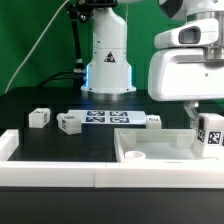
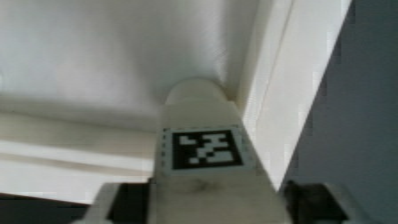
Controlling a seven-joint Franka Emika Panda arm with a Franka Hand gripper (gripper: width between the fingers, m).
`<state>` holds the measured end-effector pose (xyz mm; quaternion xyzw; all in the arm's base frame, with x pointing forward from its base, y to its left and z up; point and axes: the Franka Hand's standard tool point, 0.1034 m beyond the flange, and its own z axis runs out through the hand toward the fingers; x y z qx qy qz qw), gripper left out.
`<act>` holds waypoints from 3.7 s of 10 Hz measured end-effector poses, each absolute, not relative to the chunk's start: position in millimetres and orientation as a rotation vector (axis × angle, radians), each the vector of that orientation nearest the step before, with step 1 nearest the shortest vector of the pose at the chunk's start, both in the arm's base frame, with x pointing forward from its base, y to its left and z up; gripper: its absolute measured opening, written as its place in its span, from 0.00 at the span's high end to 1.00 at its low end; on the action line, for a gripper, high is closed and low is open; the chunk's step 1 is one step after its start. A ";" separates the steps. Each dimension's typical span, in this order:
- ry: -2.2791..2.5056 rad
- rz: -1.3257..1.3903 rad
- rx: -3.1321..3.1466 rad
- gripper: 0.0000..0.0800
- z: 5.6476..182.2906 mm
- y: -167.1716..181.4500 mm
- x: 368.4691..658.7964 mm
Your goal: Assemble one leg
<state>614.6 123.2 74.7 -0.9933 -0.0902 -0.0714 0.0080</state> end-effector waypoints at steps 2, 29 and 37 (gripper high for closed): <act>-0.240 -0.222 -3.107 0.64 74.4 122.3 614.6; 0.017 -0.173 -3.150 0.19 79.7 124.6 619.2; -0.435 -0.202 -3.136 0.63 76.2 110.0 620.5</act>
Offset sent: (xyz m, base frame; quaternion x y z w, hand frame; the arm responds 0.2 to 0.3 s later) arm 0.0000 0.0000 0.0000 0.0000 0.0000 0.0000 1.0000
